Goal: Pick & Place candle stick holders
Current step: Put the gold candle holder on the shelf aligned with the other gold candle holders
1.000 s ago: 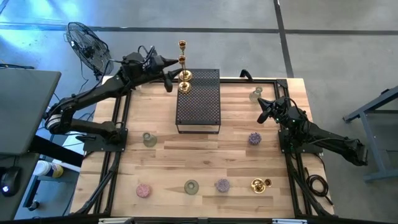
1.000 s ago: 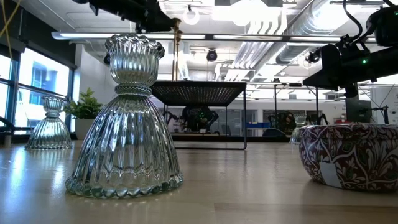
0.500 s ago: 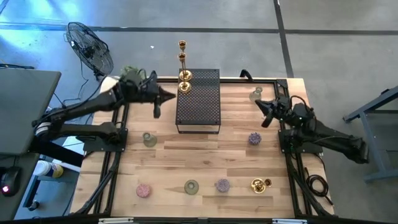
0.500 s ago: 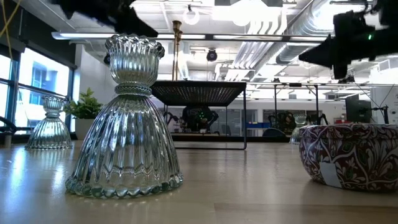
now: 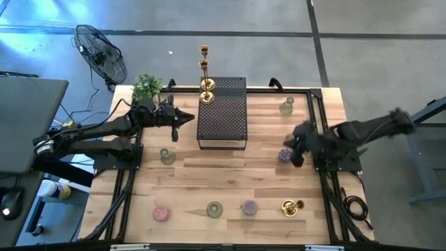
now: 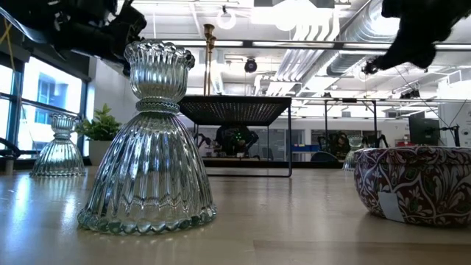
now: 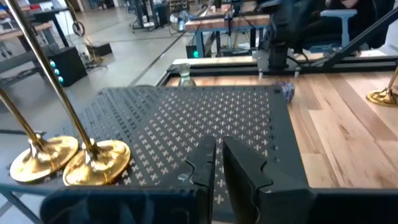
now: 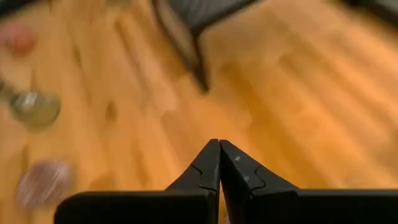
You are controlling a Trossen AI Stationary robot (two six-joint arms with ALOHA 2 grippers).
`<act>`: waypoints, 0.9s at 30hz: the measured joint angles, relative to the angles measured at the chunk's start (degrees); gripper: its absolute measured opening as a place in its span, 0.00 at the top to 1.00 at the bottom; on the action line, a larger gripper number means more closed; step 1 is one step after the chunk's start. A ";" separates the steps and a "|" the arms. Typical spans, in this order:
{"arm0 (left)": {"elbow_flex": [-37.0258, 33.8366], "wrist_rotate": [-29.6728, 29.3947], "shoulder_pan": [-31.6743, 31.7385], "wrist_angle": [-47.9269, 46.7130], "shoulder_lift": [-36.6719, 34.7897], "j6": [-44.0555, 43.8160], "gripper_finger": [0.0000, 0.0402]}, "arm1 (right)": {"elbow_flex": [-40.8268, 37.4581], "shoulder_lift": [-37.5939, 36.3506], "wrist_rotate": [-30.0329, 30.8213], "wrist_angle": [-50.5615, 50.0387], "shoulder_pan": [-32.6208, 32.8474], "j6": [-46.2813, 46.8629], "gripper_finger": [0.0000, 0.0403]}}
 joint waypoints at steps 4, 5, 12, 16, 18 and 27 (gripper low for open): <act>-0.02 0.02 0.00 0.23 0.00 0.02 0.93 | 6.69 9.43 2.78 -9.24 14.44 16.65 1.00; -0.02 0.03 0.00 0.08 0.00 0.02 0.93 | 8.35 11.85 3.11 -11.73 17.88 21.07 1.00; -0.02 0.22 0.00 0.06 0.00 0.55 0.93 | 21.98 28.14 1.59 -30.09 38.23 51.39 1.00; -0.02 0.26 0.00 -0.53 0.00 1.00 0.93 | 28.55 35.43 -3.80 -37.35 46.41 66.13 1.00; -0.03 0.27 0.00 -0.87 0.00 1.12 0.93 | 30.38 37.92 -3.49 -37.12 49.44 70.54 1.00; -0.02 0.26 0.00 -2.20 0.02 1.60 0.93 | 31.63 41.60 -1.55 -29.82 51.68 77.36 0.76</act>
